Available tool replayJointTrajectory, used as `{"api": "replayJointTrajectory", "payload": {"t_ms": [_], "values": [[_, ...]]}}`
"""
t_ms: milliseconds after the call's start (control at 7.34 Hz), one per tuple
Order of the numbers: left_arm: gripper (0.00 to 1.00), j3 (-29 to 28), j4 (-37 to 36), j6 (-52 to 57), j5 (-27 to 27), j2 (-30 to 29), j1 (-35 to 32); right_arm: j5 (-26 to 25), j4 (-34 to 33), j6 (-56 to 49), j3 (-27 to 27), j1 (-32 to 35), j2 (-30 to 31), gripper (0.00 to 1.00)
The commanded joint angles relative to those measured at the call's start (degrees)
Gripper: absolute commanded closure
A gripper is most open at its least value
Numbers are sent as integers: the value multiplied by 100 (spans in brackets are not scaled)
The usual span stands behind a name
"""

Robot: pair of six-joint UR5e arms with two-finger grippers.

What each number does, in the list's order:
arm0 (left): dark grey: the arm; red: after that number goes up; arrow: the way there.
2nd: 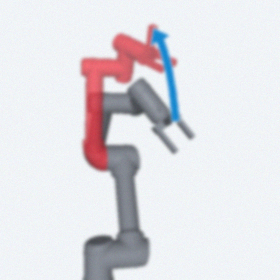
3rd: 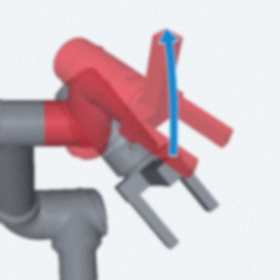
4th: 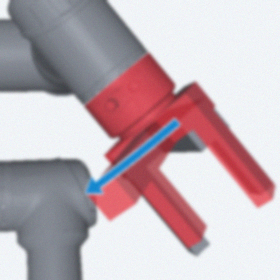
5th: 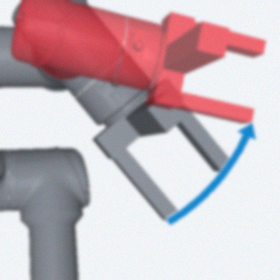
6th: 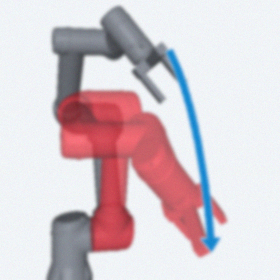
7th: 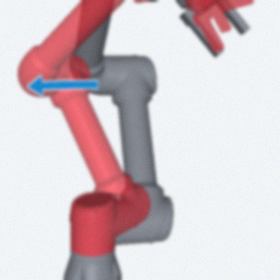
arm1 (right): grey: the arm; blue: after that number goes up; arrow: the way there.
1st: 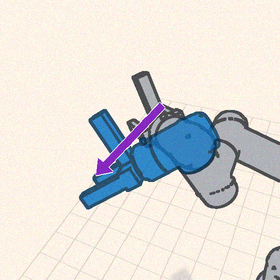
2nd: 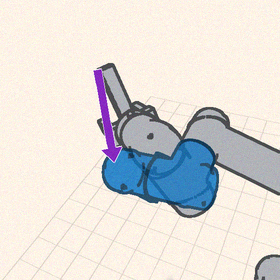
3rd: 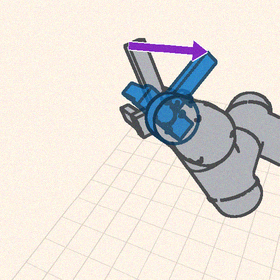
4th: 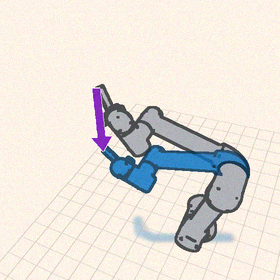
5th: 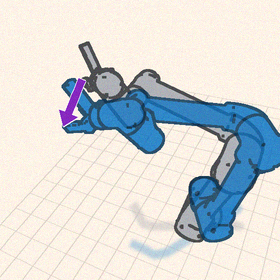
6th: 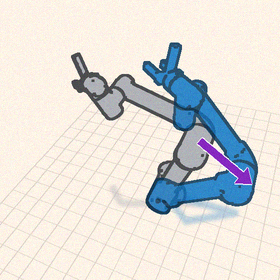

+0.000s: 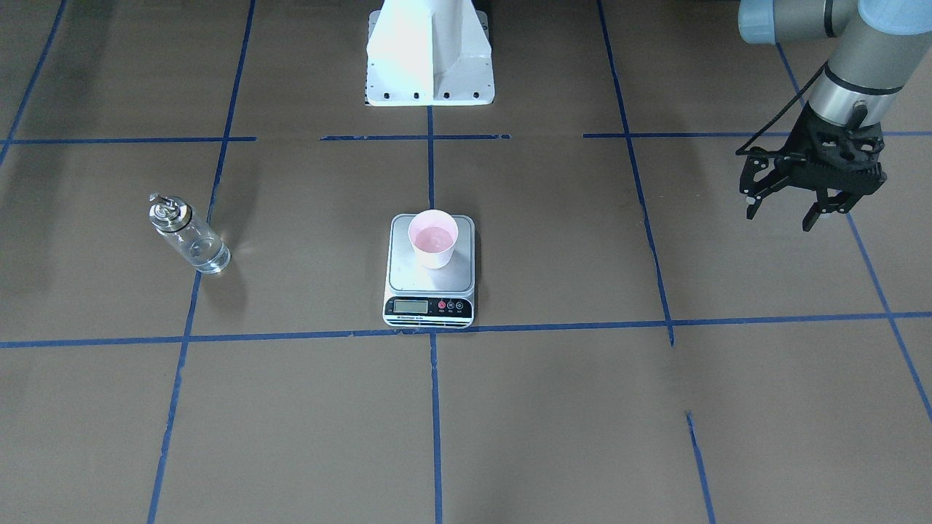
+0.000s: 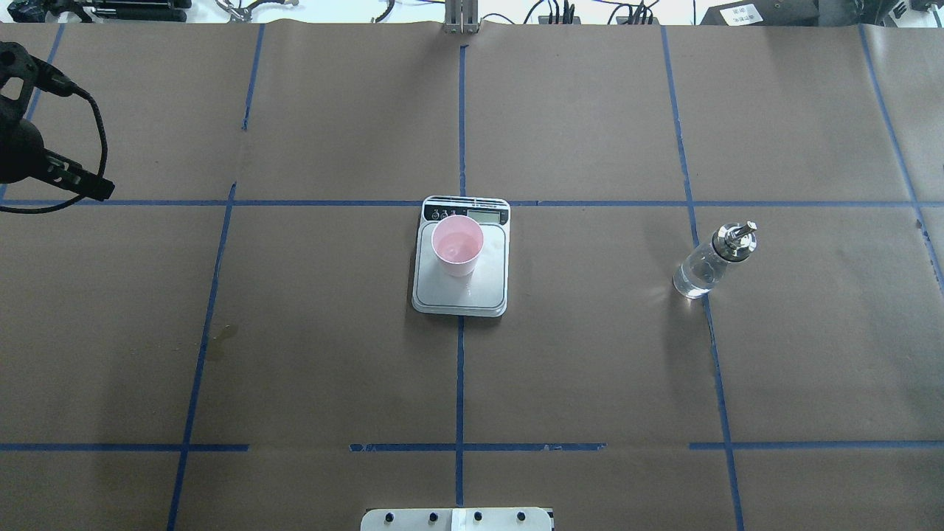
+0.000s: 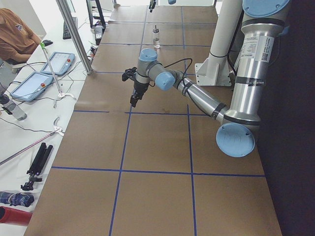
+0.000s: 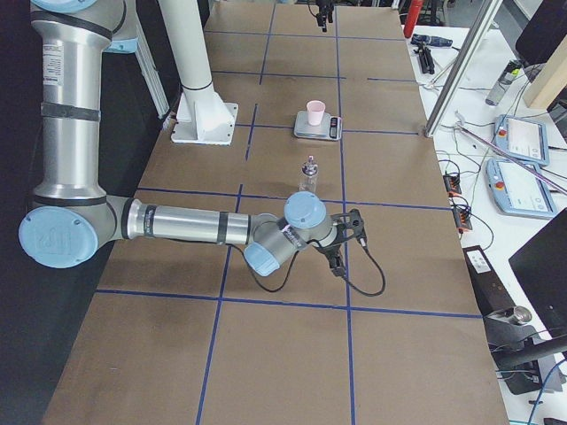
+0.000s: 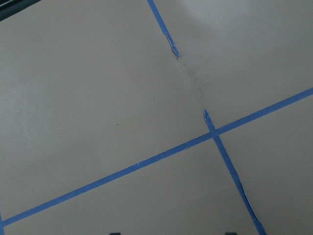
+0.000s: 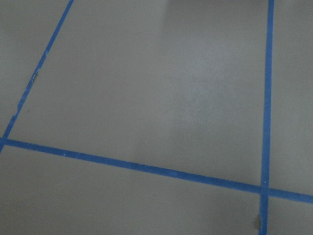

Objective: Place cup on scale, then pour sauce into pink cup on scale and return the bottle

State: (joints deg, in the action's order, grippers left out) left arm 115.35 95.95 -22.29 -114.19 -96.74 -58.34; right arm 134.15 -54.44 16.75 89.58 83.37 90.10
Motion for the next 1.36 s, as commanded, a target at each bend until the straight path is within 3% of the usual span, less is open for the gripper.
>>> {"api": "replayJointTrajectory", "payload": {"t_ms": [0, 136, 409, 545, 681, 817, 953, 1090, 1226], "values": [[23, -327, 11, 346, -714, -2, -438, 42, -2919, -2585, 251, 372, -659, 0], [23, -686, 2, 923, -1293, -29, -998, 15, -4019, -3607, 357, 364, -739, 0], [22, -1600, -41, 1718, -2427, -81, -2063, 6, -5273, -4495, 890, 556, -487, 0], [0, -1682, -120, 1720, -2546, -29, -2172, -12, -5426, -4514, 1242, 618, -110, 0], [0, -2135, -295, 1755, -2564, -29, -2504, -3, -5506, -4531, 1246, 558, -141, 0], [0, -2592, -331, 2721, -2503, -99, -2907, -12, -5507, -4531, 1159, 549, -150, 0], [0, -2684, -340, 3131, -2251, -117, -2929, -47, -5524, -4436, 1001, 540, -168, 0], [0, -2380, -340, 3126, -2100, -12, -2946, -47, -5481, -4435, 591, 566, -403, 0], [0, -2220, -358, 3117, -2020, 197, -2946, -3, -5446, -4452, 578, 584, -379, 0]]}}
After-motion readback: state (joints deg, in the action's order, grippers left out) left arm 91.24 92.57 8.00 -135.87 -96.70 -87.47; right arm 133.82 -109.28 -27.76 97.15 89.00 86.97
